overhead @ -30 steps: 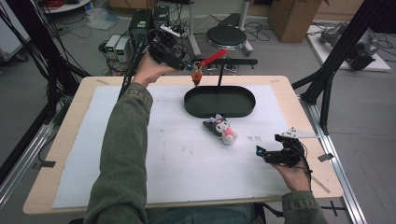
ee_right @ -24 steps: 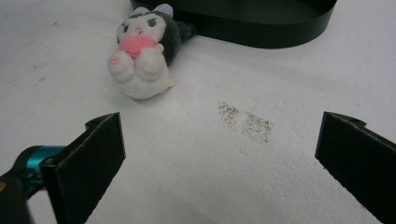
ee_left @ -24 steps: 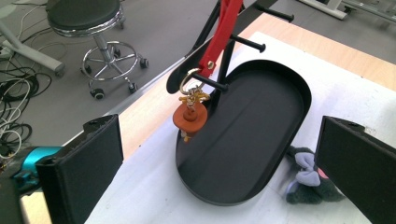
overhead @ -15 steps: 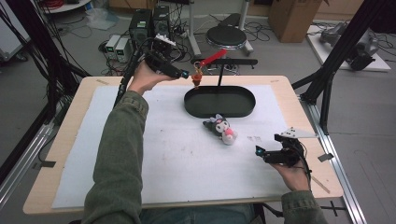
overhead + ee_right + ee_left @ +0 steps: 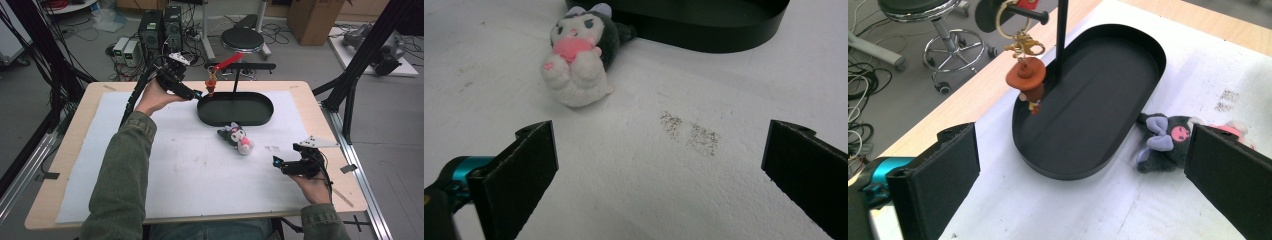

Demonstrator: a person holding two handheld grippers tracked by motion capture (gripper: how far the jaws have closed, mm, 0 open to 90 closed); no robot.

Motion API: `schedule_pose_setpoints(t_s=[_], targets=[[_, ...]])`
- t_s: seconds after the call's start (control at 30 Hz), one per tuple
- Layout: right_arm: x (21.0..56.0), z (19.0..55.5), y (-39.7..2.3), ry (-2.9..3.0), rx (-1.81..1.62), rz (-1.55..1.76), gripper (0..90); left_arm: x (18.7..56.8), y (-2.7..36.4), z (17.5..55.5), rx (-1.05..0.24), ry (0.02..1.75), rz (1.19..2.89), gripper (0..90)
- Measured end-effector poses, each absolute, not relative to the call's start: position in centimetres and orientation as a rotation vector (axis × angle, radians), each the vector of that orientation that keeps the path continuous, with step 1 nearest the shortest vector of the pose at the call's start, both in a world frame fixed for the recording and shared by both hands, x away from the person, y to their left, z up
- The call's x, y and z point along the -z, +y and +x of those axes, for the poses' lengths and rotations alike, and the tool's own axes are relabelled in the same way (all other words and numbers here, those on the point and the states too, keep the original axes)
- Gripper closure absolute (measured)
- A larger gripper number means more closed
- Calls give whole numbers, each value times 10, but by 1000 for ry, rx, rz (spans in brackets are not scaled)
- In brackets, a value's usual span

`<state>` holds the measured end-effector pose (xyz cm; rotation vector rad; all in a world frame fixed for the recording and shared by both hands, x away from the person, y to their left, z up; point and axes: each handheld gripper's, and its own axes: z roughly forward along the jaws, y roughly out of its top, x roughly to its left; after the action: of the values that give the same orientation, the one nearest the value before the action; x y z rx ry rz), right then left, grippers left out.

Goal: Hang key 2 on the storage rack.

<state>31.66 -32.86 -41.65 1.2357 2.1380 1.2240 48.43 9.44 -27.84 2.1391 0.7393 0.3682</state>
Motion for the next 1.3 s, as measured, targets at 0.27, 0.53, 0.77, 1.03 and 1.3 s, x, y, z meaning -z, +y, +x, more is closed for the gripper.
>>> schedule_pose_setpoints(t_s=[0.27, 0.53, 0.77, 1.03, 1.3], targets=[[417, 316, -329, 2142, -1224, 1234, 5, 285, 96, 478, -379, 738, 2157, 17], [417, 316, -328, 2142, -1218, 1232, 5, 297, 107, 464, -391, 757, 2155, 17], [417, 316, -328, 2146, -1219, 1230, 5, 310, 123, 448, -405, 784, 2155, 17], [414, 322, -313, 2200, -1224, 1216, 5, 320, 144, 424, -428, 816, 2144, 17], [409, 335, -302, 2227, -1195, 1208, 5, 329, 173, 403, -445, 871, 2124, 17]])
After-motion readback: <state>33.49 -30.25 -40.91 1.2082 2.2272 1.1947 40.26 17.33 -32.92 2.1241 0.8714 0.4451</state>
